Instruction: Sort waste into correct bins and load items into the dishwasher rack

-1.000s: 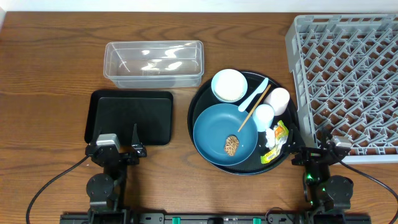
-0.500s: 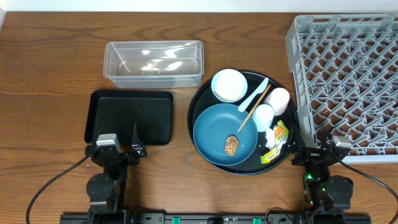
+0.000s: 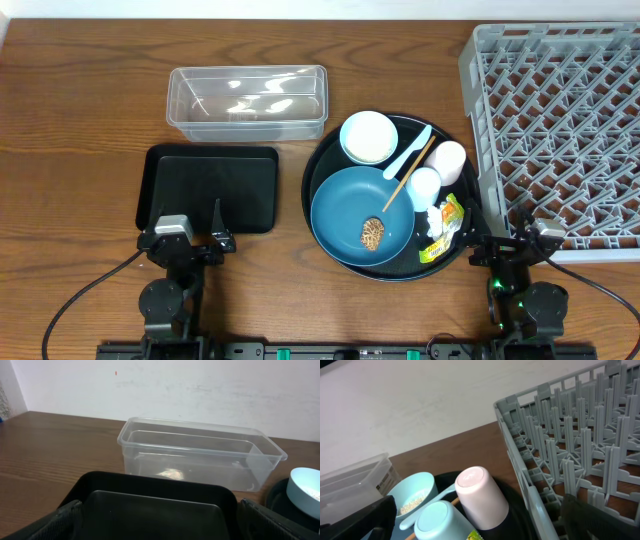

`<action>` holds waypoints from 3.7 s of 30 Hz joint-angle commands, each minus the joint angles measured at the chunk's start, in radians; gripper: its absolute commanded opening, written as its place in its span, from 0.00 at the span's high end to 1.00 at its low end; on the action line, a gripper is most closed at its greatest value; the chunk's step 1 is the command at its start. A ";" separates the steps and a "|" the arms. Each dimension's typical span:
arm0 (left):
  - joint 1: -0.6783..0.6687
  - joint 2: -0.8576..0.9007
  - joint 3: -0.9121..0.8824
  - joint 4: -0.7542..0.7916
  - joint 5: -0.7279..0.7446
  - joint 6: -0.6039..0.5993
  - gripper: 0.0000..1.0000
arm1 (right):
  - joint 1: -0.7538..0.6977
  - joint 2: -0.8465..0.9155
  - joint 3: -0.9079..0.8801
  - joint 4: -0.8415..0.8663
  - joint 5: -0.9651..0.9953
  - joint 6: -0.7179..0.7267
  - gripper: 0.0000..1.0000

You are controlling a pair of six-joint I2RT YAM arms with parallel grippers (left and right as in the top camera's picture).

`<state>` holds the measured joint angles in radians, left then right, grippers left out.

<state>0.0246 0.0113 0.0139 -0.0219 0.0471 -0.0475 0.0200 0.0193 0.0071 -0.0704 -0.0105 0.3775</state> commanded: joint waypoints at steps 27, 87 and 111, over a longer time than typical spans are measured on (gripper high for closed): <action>0.004 0.001 -0.010 -0.046 -0.013 0.014 0.02 | 0.007 0.005 -0.002 -0.004 0.006 -0.012 0.01; 0.004 0.001 -0.010 -0.046 -0.013 0.013 0.02 | 0.007 0.006 -0.002 -0.004 0.006 -0.012 0.01; 0.004 0.001 -0.010 -0.046 -0.013 0.014 0.02 | 0.006 0.007 -0.002 0.031 -0.529 0.440 0.01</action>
<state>0.0246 0.0113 0.0139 -0.0223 0.0471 -0.0475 0.0200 0.0242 0.0071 -0.0395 -0.4438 0.7624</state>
